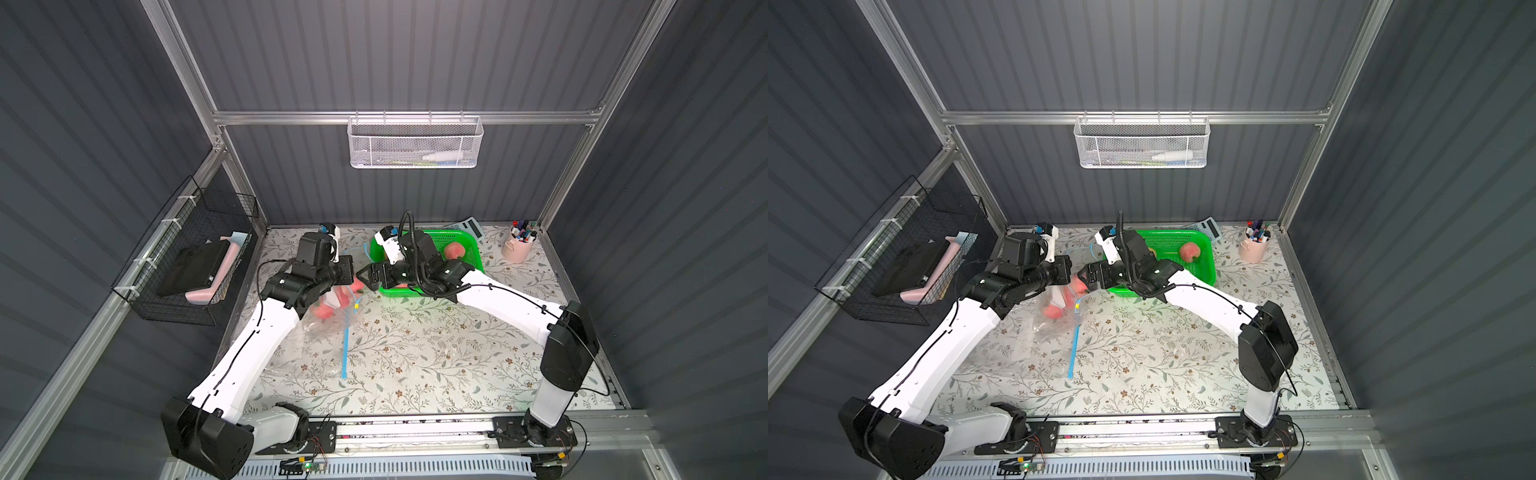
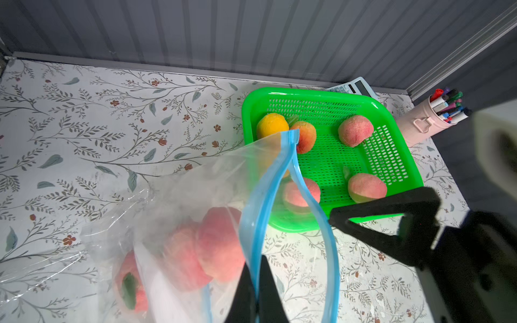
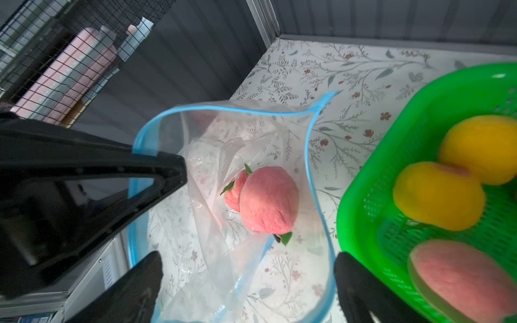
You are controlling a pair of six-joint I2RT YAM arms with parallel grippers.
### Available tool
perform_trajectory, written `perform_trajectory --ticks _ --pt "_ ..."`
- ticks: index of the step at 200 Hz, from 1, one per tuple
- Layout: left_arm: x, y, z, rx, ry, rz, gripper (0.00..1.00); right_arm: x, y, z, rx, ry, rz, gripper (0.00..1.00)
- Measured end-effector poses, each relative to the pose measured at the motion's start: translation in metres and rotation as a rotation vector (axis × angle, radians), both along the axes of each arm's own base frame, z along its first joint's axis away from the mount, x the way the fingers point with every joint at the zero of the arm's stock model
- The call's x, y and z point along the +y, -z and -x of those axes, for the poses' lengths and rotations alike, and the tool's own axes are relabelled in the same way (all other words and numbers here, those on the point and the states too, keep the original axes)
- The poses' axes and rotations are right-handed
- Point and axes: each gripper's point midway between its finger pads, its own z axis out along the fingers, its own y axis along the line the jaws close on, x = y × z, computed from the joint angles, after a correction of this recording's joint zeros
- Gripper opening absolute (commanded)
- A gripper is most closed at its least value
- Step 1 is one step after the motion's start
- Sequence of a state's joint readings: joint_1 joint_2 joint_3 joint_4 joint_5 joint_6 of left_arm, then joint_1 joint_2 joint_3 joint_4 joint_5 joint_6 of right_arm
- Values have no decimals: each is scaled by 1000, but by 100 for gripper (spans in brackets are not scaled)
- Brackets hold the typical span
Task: Place the peach in a zip-top bag and seal the zipper
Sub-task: Place the peach in the zipper food storage bag, then pick up the peach from the basket.
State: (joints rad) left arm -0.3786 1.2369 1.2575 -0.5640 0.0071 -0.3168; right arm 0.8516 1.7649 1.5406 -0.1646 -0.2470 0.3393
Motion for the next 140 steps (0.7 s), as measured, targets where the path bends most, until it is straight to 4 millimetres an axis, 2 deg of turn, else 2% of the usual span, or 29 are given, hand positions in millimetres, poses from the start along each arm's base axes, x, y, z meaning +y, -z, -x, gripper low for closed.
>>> perform_trajectory --ticks 42,57,68,91,118,140 --pt "13 -19 5 -59 -52 -4 0 -25 -53 -1 -111 81 -79 98" --pt "19 -27 8 -87 -78 -11 0 -38 -59 -9 -135 146 -77 98" --pt "24 -33 10 -107 -96 -15 0 -49 -56 -20 -136 210 -61 98" --pt "36 -47 18 -152 -129 -35 0 -75 -30 -53 -97 355 7 96" --pt "52 -70 32 -232 -167 -59 0 -105 20 -86 -11 486 113 96" --pt "62 -89 42 -288 -190 -71 1 -121 59 -102 62 552 183 95"
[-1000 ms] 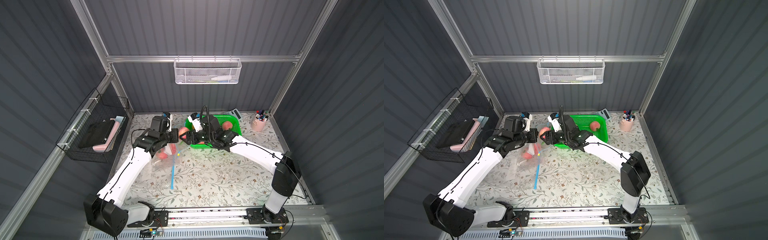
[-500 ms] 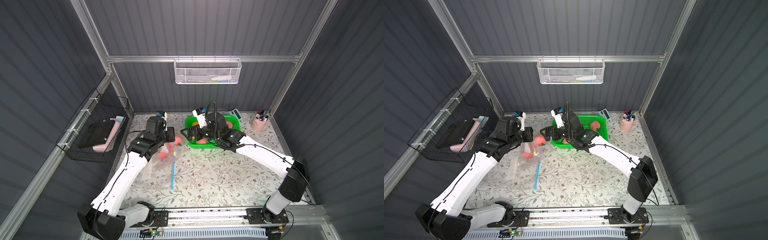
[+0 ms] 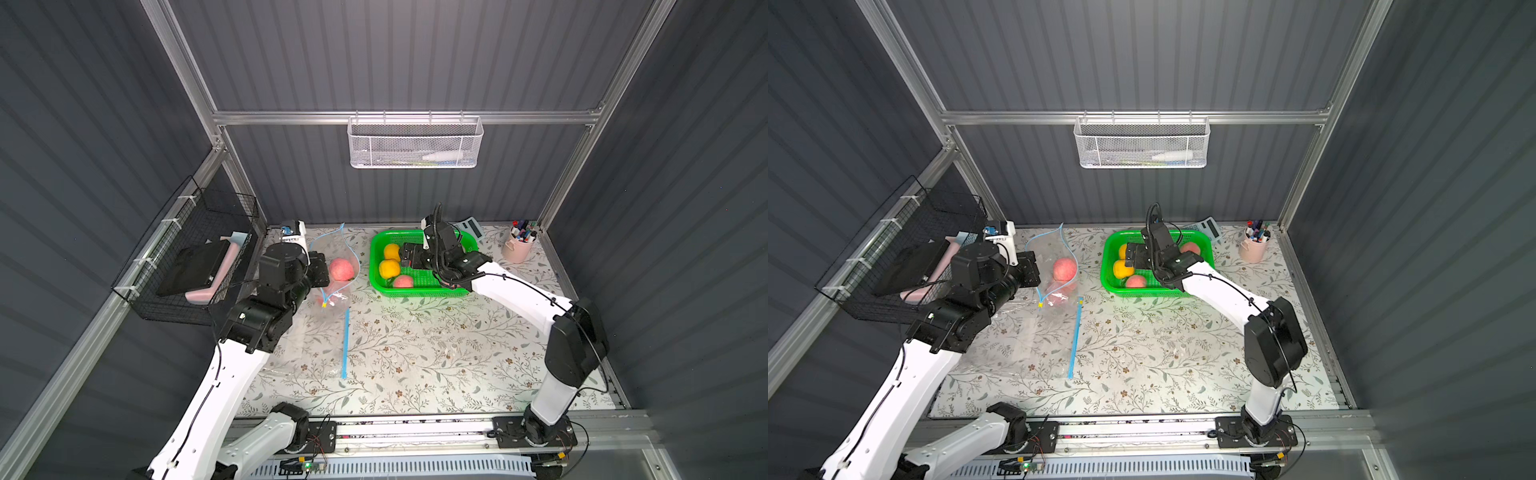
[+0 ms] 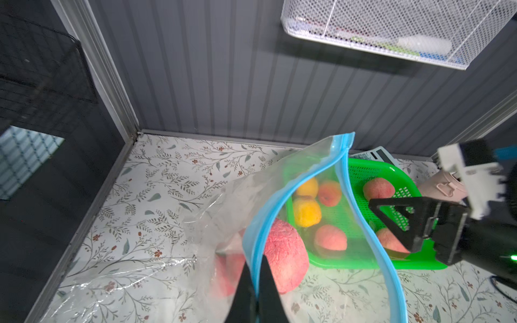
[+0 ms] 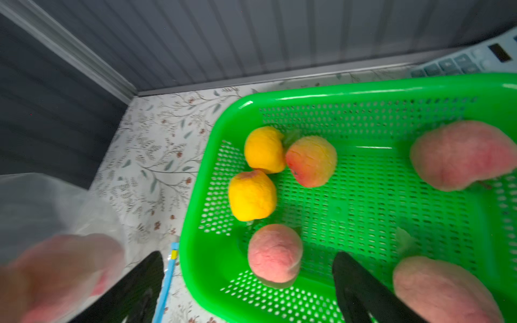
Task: Place the peach in a zip-top bag and seal the zipper
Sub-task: Pick up the peach from the basket.
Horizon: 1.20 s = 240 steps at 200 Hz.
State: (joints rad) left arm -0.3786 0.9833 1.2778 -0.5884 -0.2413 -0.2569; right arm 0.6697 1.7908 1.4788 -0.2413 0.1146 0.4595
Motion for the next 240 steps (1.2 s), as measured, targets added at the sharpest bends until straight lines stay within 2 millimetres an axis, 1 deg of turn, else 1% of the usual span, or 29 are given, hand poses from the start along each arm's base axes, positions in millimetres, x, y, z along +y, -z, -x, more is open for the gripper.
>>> perform_trajectory --ticks 9,21,41,60,90,102,119,141,163,181,195,215,240 --pt "2 -7 2 -18 -6 -4 1 -5 16 -6 35 26 21 94" --pt "3 -11 3 -27 -8 -7 1 -11 32 -15 68 57 39 94" --pt "0 -4 -1 0 4 -15 1 -14 51 -30 104 91 57 93" --pt "-11 15 -11 64 42 -22 0 -14 64 -49 126 116 59 92" --pt "-35 56 -29 200 116 -17 0 -13 80 -80 134 165 58 95" --pt "-43 70 -32 242 143 -5 0 -12 87 -90 134 179 58 95" --pt "-50 82 -32 280 171 10 0 -11 100 -102 148 199 56 93" --pt "-55 89 -30 301 196 27 0 -12 117 -107 174 214 60 91" --pt "-57 89 -29 304 208 34 0 -13 132 -107 203 220 67 90" --pt "-58 90 -28 308 212 35 0 -13 140 -105 221 214 68 90" --pt "-59 91 -28 310 218 38 0 -11 142 -105 228 206 64 90" --pt "-60 91 -27 310 221 40 0 -7 141 -107 229 193 48 89" --pt "-60 91 -27 310 224 42 0 -3 136 -115 216 188 27 87"
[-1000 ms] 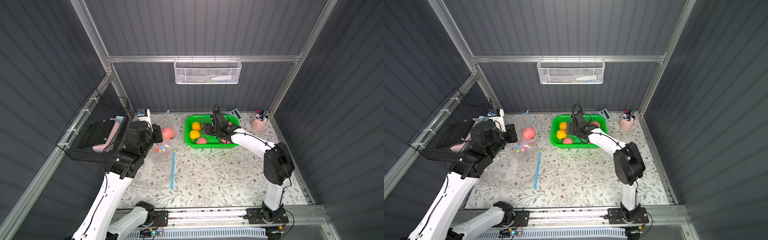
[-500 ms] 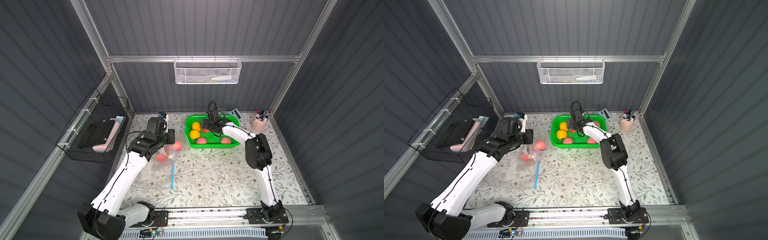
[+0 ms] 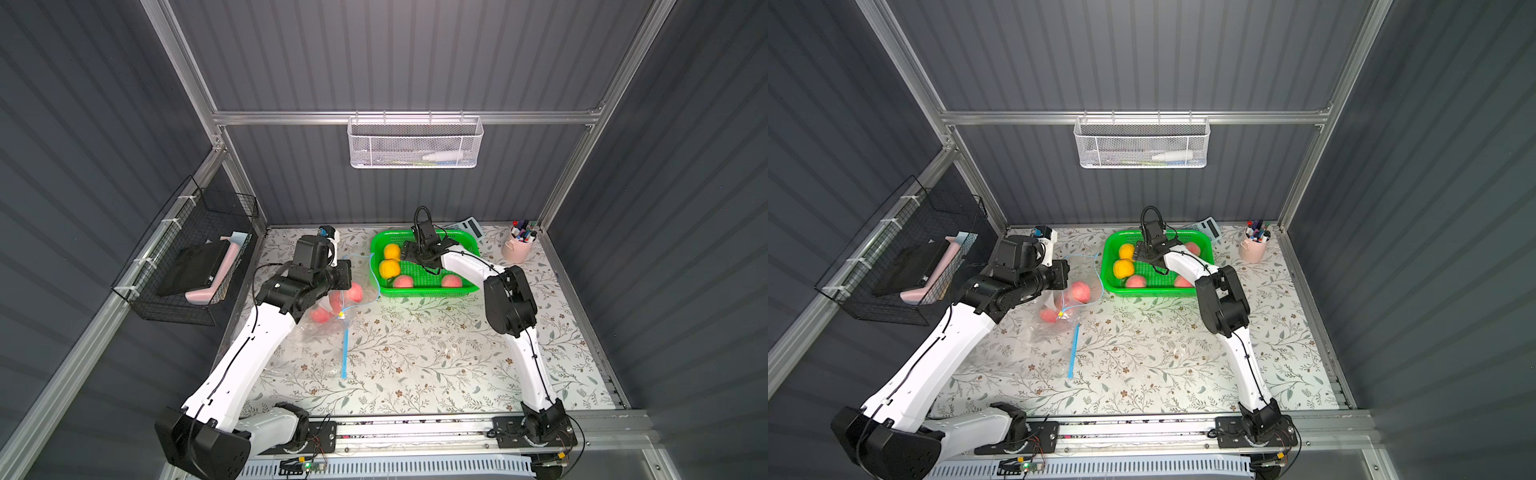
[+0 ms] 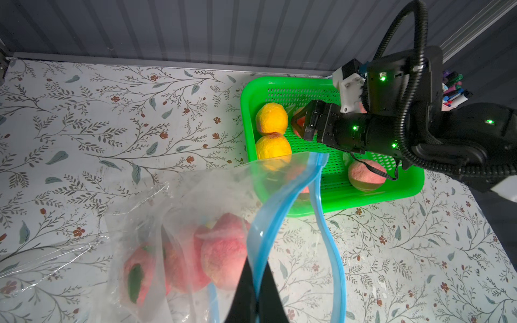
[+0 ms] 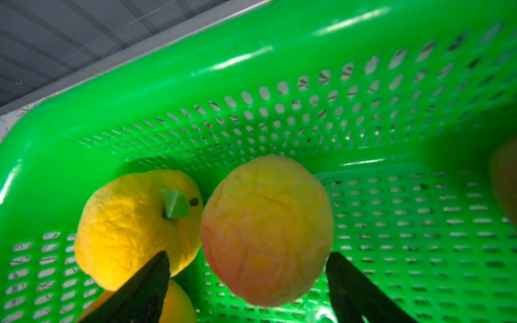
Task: Place the peach in a zip-top bag and seal the zipper
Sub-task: Pick up the peach from the basket.
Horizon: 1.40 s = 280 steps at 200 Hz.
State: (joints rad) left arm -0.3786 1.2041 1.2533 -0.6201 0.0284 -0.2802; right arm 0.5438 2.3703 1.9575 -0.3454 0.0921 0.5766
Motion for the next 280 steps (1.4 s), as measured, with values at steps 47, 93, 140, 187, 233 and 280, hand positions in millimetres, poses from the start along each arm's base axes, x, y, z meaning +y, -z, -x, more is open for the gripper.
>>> perform_trajectory --ticks 47,93,140,187,233,280 --pt "0 2 0 3 1 -1 0 -6 13 -7 13 14 7 82" --pt "-1 1 0 1 3 2 0 -10 15 -8 22 25 13 71" --pt "-1 2 0 2 3 1 0 -11 12 -9 20 19 23 66" --pt "-1 1 0 0 2 3 0 -15 -21 0 -7 -11 29 64" --pt "0 -1 -3 -8 -16 17 0 -28 -117 40 -123 -71 -46 63" --pt "4 -4 -7 -19 -60 28 0 -42 -171 92 -213 -144 -123 63"
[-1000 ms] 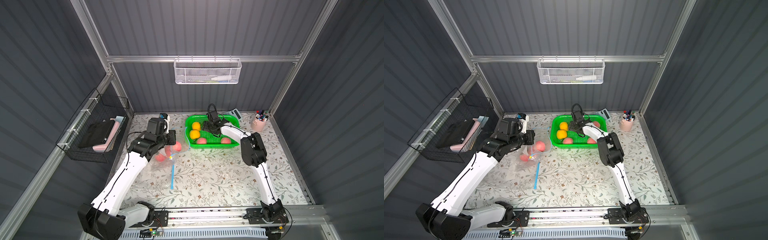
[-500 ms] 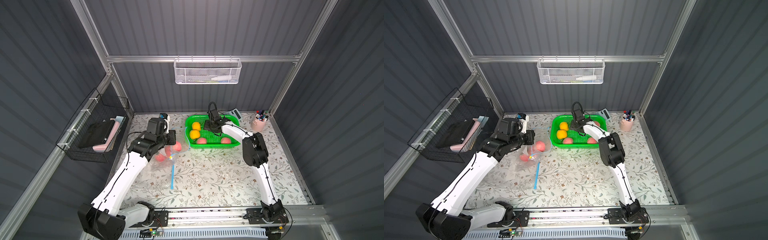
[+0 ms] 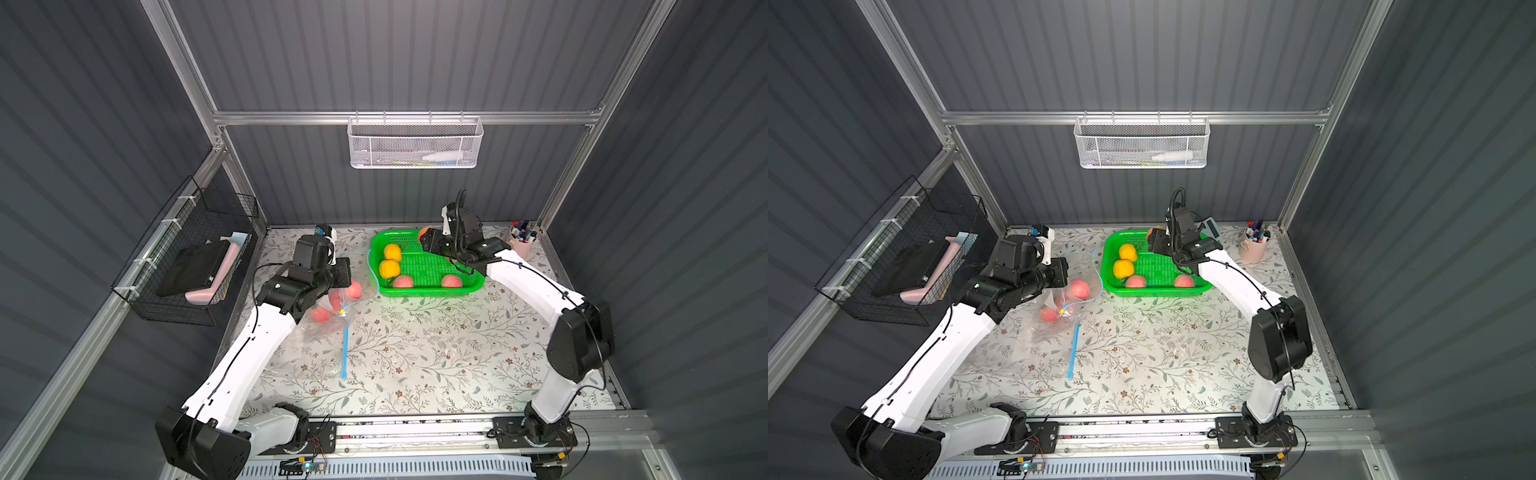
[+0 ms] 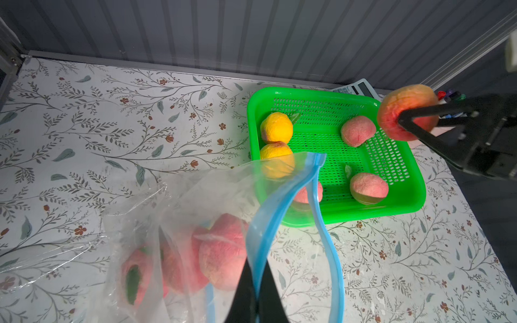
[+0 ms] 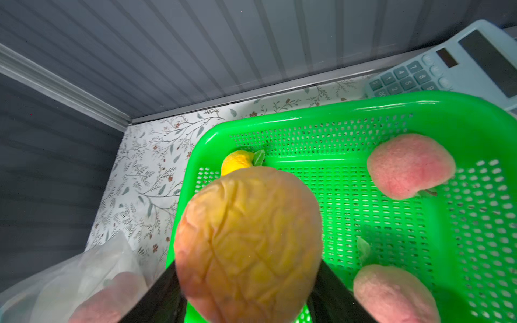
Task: Place the peach in a zip-top bag and seal the zipper
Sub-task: Pick up the peach from the basket, then place the peach in the zipper food storage bag.
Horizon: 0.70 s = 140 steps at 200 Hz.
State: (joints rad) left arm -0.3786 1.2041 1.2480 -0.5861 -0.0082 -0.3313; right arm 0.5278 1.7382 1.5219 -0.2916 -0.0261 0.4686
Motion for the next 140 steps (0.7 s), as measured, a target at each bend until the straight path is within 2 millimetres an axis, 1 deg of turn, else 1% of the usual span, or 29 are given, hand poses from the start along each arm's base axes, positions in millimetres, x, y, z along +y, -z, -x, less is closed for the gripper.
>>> perform_trajectory --ticks 21,40,62,81,99,114,122,140 --pt "1 -2 -2 -6 -16 8 0 4 -10 19 -21 -48 -21 63" --pt "2 -2 -2 -5 -30 16 0 18 -22 37 -54 -119 -43 63" --pt "2 -2 -2 -1 -37 25 0 47 -44 64 -118 -235 -88 62" --pt "2 -2 -3 3 -43 34 0 78 -63 90 -176 -348 -138 62" --pt "1 -3 -4 5 -45 41 0 106 -73 112 -209 -443 -179 62" --pt "0 -3 -5 7 -45 48 0 127 -71 128 -208 -513 -200 62" --pt "-1 -3 -5 7 -43 52 0 137 -65 135 -197 -547 -205 63" --pt "-2 -4 -4 8 -38 59 0 154 -48 143 -162 -601 -197 64"
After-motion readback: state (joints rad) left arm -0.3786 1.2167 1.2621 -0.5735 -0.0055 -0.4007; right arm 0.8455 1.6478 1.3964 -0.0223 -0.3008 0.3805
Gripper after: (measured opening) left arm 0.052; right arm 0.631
